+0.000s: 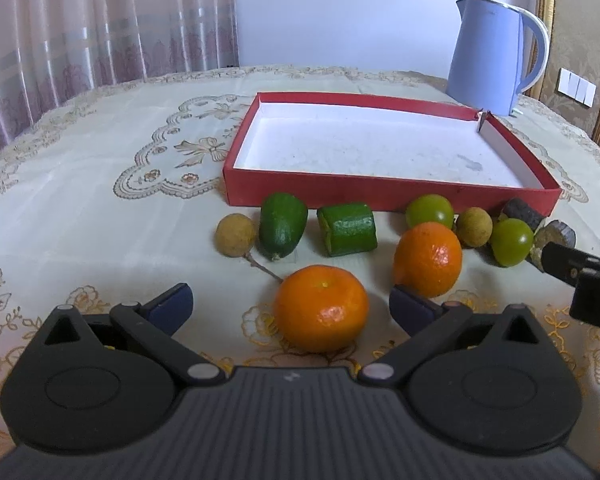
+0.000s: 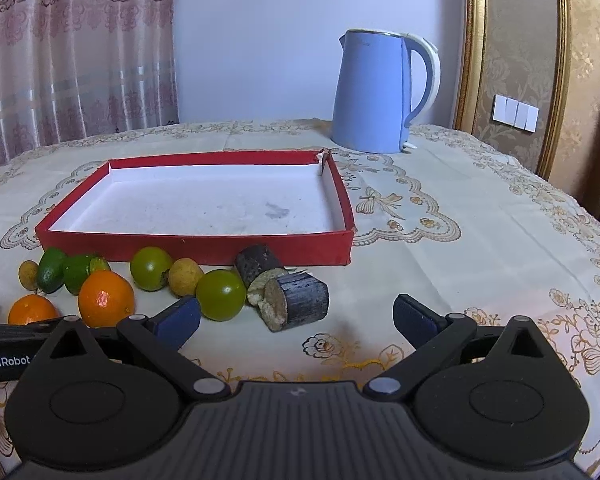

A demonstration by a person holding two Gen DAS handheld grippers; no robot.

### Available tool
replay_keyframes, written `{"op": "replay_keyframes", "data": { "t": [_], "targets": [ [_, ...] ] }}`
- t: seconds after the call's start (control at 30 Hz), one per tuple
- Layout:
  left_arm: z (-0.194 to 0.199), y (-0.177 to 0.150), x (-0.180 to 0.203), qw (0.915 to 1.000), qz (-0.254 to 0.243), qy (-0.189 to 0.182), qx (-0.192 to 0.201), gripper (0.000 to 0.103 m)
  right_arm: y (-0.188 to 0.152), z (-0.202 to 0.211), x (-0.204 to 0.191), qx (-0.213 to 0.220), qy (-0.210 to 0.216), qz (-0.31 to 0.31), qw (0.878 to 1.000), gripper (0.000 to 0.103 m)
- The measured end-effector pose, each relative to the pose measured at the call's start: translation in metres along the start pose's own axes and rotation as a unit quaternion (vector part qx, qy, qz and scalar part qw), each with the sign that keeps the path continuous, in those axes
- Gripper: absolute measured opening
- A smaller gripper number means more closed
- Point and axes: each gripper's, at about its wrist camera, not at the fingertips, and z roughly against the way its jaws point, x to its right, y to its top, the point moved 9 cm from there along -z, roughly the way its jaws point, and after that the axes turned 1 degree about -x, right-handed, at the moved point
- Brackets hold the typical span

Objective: Organize fruits
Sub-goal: 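Close the left gripper on the mandarin orange while the right gripper approaches the eggplant chunk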

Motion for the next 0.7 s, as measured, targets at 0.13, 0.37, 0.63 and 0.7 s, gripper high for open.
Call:
{"op": "replay_keyframes", "data": {
  "t": [0.13,0.37,0.63,0.7],
  "targets": [
    [0.0011,0.0011,-0.0006,1.0,0.001,-0.001,0.002,0.103,0.0004,0.0002,0.0014,0.0,-0.002,-0.001,1.0,0.103],
    [-0.0017,-0.0002,-0.0017,0.9999,-0.001,0.013,-0.008,0.103,0.0014,0.0011,0.0018,0.004,-0.001,-0.004,1.0,0.103],
    [0.0011,0.0001,-0.0027,1.0,0.005,0.006,-0.003,0.103,-0.0002,0.0009,0.0021,0.001,0.002,-0.005,1.0,0.103],
    [0.0016,0.0003,-0.0016,1.0,0.005,0.004,-0.003,0.103,-0.0003,0.0007,0.0021,0.002,0.001,-0.004,1.0,0.103]
  ]
}}
